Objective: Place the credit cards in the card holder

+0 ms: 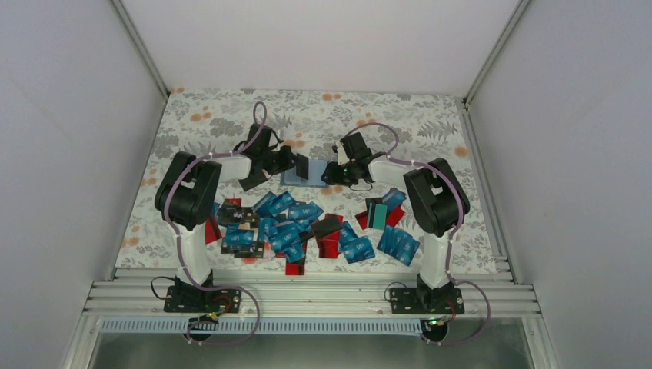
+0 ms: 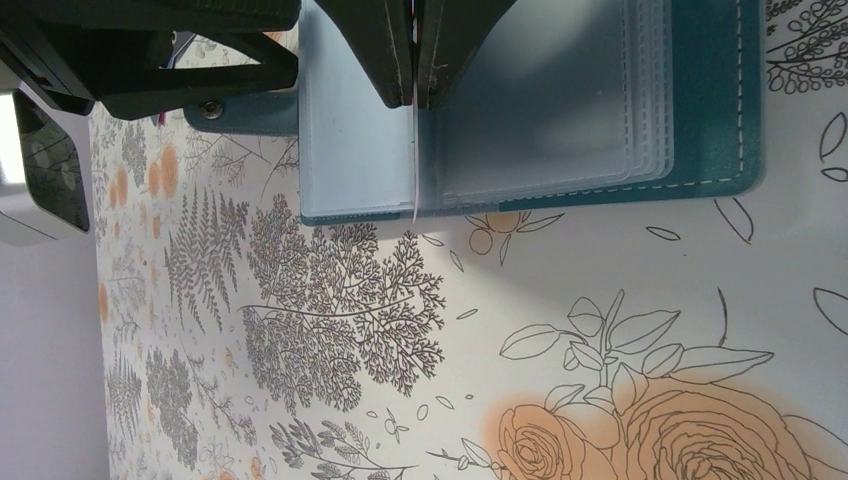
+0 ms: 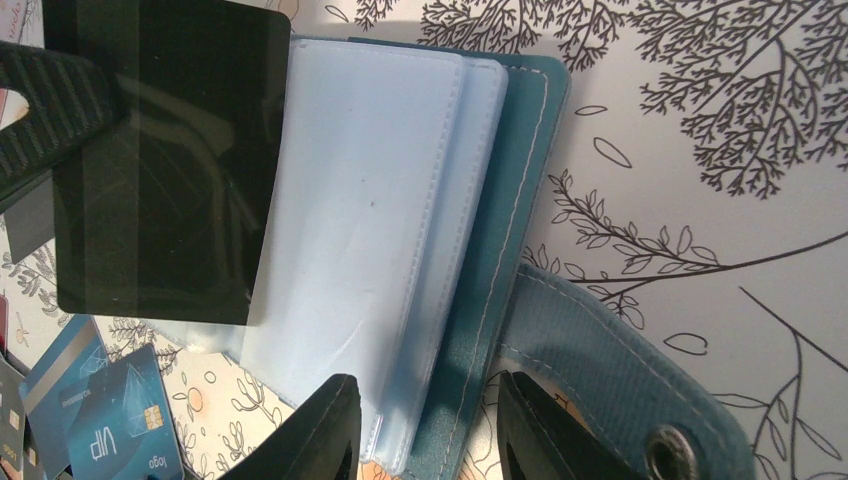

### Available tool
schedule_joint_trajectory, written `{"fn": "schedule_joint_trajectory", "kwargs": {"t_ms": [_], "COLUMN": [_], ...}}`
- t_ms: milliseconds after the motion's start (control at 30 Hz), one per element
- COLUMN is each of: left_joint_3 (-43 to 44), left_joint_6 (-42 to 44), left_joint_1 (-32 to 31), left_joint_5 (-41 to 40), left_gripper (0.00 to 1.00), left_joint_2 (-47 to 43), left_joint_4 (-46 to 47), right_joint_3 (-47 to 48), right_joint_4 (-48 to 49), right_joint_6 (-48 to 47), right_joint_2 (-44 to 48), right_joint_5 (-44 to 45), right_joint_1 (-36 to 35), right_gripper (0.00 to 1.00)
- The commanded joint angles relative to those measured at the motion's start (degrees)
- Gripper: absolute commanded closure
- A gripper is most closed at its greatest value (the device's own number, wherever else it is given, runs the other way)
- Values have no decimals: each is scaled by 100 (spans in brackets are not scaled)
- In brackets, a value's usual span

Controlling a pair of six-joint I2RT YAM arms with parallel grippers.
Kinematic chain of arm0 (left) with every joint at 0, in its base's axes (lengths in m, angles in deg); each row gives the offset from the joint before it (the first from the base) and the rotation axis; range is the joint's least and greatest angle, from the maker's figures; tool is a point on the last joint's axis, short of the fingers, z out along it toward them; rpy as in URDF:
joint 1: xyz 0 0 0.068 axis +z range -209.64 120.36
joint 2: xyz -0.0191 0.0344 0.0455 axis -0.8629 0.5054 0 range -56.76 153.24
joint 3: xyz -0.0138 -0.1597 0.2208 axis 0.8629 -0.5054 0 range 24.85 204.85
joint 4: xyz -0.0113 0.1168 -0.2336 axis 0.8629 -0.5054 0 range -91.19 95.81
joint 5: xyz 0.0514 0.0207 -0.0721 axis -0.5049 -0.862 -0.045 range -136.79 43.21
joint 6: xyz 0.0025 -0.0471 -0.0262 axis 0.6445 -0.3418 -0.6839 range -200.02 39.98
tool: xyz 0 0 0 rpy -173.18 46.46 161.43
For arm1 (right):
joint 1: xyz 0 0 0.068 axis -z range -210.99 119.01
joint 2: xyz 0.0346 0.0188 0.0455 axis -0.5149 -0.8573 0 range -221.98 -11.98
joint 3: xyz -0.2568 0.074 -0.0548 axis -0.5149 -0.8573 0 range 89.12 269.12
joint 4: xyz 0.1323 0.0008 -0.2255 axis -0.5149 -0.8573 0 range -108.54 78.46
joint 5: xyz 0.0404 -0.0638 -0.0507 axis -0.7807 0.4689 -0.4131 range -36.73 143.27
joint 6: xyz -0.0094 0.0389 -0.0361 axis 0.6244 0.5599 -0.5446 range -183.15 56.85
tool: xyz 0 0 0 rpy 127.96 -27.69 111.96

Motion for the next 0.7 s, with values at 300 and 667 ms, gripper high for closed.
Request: {"fn": "schedule_joint_trajectory", "kwargs": {"t_ms": [300, 667], "left_joint_3": [12, 74], "left_joint_6": [166, 143], "left_joint_1": [26, 6], "left_joint_5": [227, 410], "left_gripper": [98, 98], "left_joint_2": [114, 223], "left_joint_4": [-211, -231], "right_joint_3": [120, 139], "right_joint_4": [-45, -39], "right_joint_6": [-13, -16], "right_joint_2": [-158, -231], "right_joint_5": [-38, -132], "right_joint_1": [24, 22], "right_gripper": [63, 64]}}
